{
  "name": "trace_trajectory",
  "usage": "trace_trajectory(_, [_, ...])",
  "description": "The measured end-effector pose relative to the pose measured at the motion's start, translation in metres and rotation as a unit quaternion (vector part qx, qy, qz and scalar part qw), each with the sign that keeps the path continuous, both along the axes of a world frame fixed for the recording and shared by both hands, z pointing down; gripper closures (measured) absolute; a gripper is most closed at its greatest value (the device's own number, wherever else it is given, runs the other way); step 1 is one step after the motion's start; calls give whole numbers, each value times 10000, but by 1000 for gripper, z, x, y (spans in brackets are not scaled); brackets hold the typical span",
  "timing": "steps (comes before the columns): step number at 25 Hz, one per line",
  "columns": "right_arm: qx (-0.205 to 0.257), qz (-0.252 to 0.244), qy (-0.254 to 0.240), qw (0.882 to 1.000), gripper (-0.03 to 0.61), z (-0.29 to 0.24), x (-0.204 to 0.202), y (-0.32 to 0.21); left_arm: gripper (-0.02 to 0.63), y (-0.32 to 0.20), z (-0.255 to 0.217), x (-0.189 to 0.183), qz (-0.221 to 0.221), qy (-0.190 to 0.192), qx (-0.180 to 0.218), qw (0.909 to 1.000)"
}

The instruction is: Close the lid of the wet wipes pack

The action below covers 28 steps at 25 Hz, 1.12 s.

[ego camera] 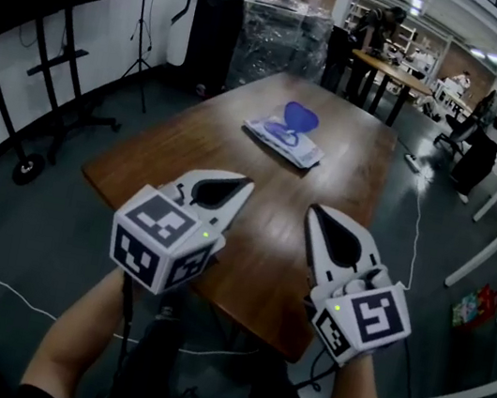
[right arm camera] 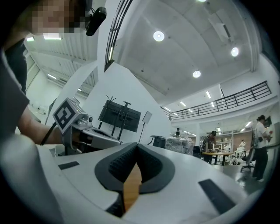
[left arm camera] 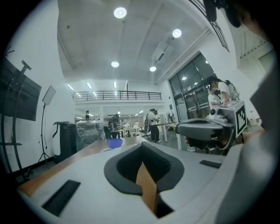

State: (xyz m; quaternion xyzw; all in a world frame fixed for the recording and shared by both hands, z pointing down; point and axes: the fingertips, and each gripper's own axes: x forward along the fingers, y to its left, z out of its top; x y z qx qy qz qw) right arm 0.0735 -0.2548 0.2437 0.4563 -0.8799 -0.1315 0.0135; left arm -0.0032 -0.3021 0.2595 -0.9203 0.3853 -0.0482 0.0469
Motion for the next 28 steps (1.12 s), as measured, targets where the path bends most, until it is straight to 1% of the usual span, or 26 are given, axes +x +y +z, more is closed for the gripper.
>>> trace_trajectory(3, [-142, -17, -73, 9999, 569, 1, 4, -24, 607, -17, 3, -1, -77, -175, -21, 9998])
trace_trajectory(8, [-301, -59, -78, 9995, 569, -5, 12, -73, 607, -60, 0, -1, -174, -448, -7, 9988])
trace_trajectory(12, [-606, -97, -192, 9979, 569, -7, 19, -118, 607, -97, 6, 3, -233, -750, -51, 9969])
trace_trajectory(15, [-853, -28, -87, 9963, 564, 1, 29, -157, 607, -122, 13, 11, -268, -947, -63, 9951])
trace_trajectory(18, [-1108, -14, 57, 9938, 466, 14, 38, -198, 607, -146, 20, 20, -276, -1096, -98, 9935])
trace_trajectory(19, [-1194, 18, 80, 9928, 448, 18, 42, -213, 607, -155, 22, 23, -274, -1127, -123, 9932])
trace_trajectory(24, [-1663, 136, -44, 9860, 377, 41, 55, -289, 607, -190, 33, 23, -317, -1203, -214, 9920])
trace_trajectory(26, [-1868, 263, -153, 9819, 348, 53, 64, -321, 607, -200, 35, 25, -312, -1120, -237, 9929])
trace_trajectory(28, [-2024, 422, -214, 9782, 337, 61, 75, -348, 607, -205, 33, 29, -264, -960, -239, 9947])
